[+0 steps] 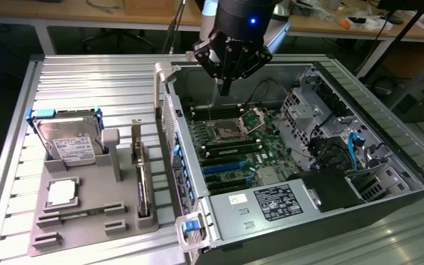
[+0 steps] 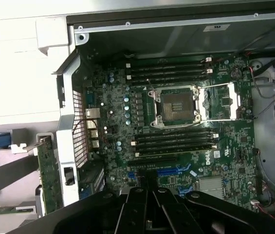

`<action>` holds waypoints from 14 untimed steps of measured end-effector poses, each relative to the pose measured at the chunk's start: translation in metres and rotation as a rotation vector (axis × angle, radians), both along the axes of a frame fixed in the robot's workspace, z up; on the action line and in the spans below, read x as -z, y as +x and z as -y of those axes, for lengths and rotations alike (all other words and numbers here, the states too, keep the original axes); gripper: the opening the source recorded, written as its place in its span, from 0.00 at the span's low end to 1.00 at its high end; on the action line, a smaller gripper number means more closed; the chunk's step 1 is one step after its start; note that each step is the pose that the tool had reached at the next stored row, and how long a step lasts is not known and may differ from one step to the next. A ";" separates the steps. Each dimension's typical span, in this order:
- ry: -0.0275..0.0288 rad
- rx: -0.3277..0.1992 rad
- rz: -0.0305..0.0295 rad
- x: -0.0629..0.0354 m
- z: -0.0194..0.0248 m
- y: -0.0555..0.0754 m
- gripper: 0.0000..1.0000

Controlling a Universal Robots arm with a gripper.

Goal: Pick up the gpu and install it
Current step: 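Reach for the gpu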

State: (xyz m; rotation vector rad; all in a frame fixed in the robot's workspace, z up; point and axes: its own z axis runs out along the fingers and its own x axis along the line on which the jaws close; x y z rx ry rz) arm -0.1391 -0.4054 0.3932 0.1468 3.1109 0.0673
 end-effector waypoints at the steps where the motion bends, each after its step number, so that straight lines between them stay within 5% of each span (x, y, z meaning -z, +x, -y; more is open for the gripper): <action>1: 0.0000 0.000 0.0000 0.0000 0.0007 -0.001 0.11; 14: 0.0000 0.001 0.0000 0.0000 0.0118 -0.016 0.11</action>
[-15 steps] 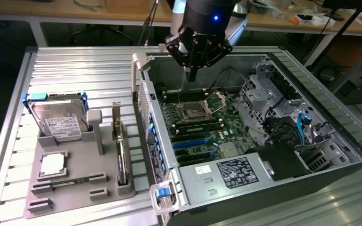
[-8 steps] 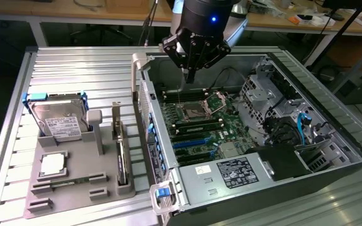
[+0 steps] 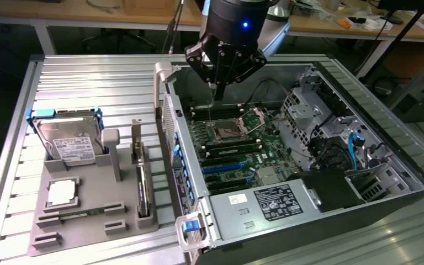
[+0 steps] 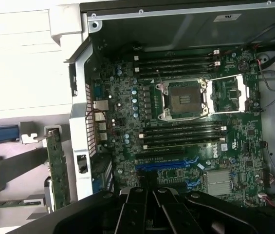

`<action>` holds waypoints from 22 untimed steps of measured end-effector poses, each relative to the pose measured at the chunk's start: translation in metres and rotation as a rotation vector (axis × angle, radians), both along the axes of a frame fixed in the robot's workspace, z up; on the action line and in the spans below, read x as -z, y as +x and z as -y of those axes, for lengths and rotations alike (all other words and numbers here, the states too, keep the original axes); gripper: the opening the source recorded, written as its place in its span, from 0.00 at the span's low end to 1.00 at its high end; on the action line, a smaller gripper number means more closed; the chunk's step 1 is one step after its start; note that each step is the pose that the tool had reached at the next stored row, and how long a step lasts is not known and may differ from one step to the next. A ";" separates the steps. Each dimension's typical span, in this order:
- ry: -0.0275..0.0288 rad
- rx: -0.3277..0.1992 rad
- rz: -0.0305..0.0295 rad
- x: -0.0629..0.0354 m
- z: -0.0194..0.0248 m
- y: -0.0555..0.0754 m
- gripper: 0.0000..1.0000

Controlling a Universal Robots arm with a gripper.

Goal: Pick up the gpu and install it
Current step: 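Reach for the gpu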

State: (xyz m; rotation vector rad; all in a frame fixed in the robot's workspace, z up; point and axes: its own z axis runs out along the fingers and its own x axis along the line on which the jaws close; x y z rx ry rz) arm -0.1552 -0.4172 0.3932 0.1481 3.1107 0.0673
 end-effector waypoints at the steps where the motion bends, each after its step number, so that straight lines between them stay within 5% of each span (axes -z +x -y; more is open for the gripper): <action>1: 0.0000 0.000 0.0000 0.0000 0.0010 -0.001 0.11; 18: 0.0000 0.000 0.0000 0.0001 0.0278 -0.031 0.11; 22: -0.0001 0.001 -0.0001 0.0000 0.0288 -0.045 0.11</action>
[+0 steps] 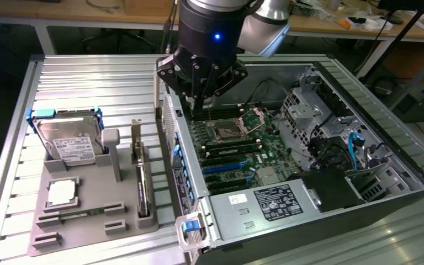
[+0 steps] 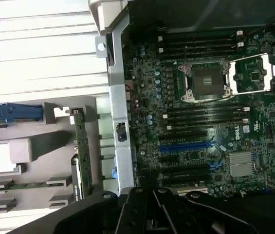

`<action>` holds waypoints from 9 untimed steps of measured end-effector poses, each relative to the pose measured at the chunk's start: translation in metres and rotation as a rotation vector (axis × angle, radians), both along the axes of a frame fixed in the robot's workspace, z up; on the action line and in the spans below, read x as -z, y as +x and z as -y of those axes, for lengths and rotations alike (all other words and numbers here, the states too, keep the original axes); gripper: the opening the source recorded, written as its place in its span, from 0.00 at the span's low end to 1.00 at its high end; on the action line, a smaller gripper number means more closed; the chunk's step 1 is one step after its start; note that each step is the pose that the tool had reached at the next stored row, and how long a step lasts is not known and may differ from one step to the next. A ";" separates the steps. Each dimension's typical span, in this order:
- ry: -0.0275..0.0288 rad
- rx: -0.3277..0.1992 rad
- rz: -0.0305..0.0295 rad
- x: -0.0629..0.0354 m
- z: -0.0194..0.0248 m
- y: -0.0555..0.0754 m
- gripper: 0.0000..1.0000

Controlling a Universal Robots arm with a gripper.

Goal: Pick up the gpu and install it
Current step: 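Reach for the gpu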

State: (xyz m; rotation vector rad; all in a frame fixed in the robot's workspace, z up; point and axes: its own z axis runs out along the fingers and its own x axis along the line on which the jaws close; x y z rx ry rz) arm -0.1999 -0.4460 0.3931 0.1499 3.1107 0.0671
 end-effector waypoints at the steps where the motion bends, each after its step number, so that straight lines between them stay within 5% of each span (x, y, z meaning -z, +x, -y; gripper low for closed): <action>1: 0.0001 0.001 0.0000 0.0000 0.0000 -0.004 0.11; 9: 0.0000 0.012 0.0000 0.0000 0.0000 -0.022 0.11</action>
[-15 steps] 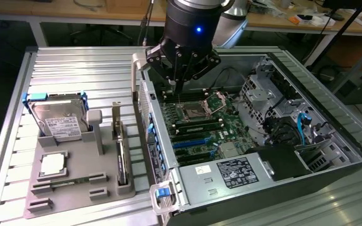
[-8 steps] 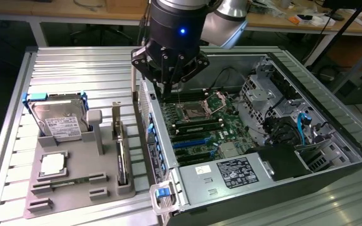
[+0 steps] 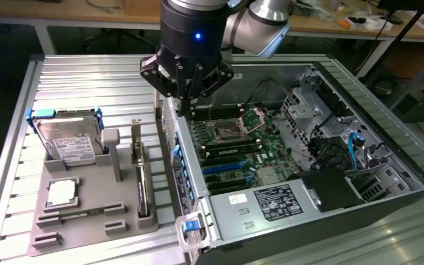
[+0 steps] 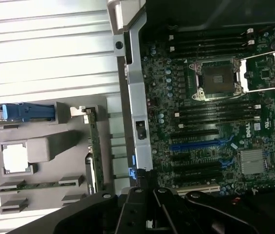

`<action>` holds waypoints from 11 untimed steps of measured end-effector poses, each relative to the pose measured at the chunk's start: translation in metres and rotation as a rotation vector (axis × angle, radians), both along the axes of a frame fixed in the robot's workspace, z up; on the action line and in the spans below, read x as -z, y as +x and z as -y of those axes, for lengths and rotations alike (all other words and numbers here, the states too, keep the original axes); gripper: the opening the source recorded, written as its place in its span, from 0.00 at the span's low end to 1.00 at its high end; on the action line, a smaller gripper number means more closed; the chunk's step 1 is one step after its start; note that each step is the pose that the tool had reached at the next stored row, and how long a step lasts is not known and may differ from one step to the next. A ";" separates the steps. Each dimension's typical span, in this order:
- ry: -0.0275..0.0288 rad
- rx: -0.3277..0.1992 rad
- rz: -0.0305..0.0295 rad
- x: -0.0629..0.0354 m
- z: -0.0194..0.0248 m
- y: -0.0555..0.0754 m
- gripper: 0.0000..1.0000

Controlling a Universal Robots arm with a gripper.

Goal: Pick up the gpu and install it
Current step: 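Reach for the gpu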

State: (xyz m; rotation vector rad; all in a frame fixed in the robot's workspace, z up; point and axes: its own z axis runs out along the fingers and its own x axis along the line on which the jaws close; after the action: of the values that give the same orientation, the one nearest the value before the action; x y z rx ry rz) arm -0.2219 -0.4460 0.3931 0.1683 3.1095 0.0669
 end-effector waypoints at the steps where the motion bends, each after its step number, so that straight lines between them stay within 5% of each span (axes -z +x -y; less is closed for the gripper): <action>1: -0.0001 0.001 -0.0001 -0.0001 0.0000 -0.002 0.11; 11: 0.0000 0.013 0.0000 0.0001 0.0000 -0.024 0.11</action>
State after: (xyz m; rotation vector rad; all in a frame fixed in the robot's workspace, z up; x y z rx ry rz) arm -0.2462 -0.4460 0.3930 0.1883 3.1081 0.0667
